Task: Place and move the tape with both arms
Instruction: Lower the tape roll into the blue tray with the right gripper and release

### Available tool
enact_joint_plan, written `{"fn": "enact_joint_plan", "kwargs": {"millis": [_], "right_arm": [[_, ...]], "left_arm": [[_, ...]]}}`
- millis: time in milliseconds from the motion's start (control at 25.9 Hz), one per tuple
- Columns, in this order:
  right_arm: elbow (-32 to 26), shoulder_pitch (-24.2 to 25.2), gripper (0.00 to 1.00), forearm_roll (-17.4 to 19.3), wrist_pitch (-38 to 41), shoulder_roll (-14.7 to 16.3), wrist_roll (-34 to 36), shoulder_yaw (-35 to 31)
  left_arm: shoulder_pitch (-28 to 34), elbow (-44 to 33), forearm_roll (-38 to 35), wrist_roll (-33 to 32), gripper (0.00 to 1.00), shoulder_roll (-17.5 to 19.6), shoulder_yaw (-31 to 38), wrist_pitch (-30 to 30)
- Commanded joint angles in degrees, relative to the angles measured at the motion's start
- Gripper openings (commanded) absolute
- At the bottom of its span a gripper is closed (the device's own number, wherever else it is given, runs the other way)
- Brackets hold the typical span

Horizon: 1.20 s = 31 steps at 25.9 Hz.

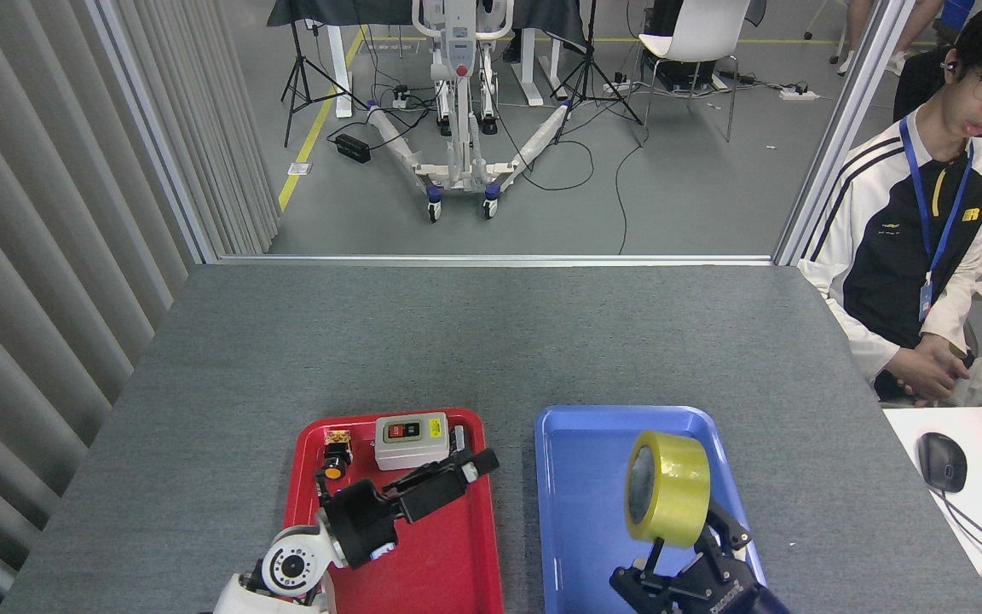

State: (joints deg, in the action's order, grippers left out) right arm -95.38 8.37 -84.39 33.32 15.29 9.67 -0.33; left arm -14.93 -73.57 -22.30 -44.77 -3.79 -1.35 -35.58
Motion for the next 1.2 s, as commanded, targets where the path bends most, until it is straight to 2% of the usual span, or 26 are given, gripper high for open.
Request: {"fn": "enact_joint_plan", "kwargs": {"millis": [0, 77, 155, 193, 386, 464, 618, 734, 773, 850, 927, 966, 1004, 1159], "right_arm": [[1.5, -3.7, 0.00, 0.0, -12.0, 1.5, -14.9, -0.5], [1.4, -5.0, 0.00, 0.1, -12.6, 3.2, -19.7, -0.4], [0.8, -5.6, 0.00, 0.3, -12.7, 4.5, -24.8, -0.1], [0.7, -5.7, 0.00, 0.3, -12.7, 4.7, -27.6, 0.1], [-1.4, -7.9, 0.00, 0.6, -13.2, 5.0, -45.4, 3.6], [-2.2, -8.0, 0.00, 0.6, -12.9, 4.7, -52.0, 4.6], [-1.5, -8.0, 0.00, 0.6, -13.3, 4.1, -55.6, 6.4], [-1.3, -8.0, 0.00, 0.6, -13.5, 4.1, -55.4, 7.1], [-1.3, -8.0, 0.12, 0.5, -14.2, 4.0, -55.1, 7.2], [-1.2, -8.1, 0.48, 0.5, -15.7, 4.0, -55.0, 7.1], [-1.1, -8.2, 0.74, 0.5, -16.6, 3.6, -54.9, 7.1], [-1.1, -8.3, 0.95, 0.5, -16.7, 3.3, -54.9, 7.1], [-1.1, -8.3, 1.00, 0.5, -16.7, 3.3, -54.9, 7.0], [-1.1, -8.3, 1.00, 0.6, -16.8, 3.2, -54.8, 6.5]], "left_arm": [[1.9, -1.8, -0.3, 17.6, 1.00, 5.9, -3.7, 2.2], [3.0, -1.7, -1.3, 26.0, 1.00, 8.4, -8.2, 2.8], [3.3, -2.1, -5.7, 32.8, 1.00, 9.4, -9.0, 2.8], [3.7, -2.6, -8.6, 34.2, 1.00, 9.3, -8.8, 2.8], [6.1, -7.3, -16.3, 34.8, 1.00, 9.2, -5.9, 6.5], [6.5, -8.7, -22.1, 34.8, 1.00, 8.9, -4.7, 9.1], [6.5, -10.6, -32.5, 35.8, 1.00, 8.6, -5.6, 23.3], [6.5, -11.9, -32.5, 35.1, 1.00, 9.1, -6.4, 29.5], [6.5, -11.9, -32.0, 34.9, 1.00, 9.4, -5.1, 30.8], [6.4, -11.0, -31.6, 34.9, 1.00, 12.0, -2.4, 31.8], [6.7, -11.2, -31.6, 34.9, 1.00, 12.8, -3.4, 31.5], [6.7, -12.0, -31.7, 34.9, 1.00, 12.8, -3.7, 31.5], [6.7, -12.7, -31.6, 34.9, 1.00, 12.7, -3.7, 31.5], [7.7, -17.2, -32.6, 36.3, 1.00, 12.6, -3.7, 30.5]]}}
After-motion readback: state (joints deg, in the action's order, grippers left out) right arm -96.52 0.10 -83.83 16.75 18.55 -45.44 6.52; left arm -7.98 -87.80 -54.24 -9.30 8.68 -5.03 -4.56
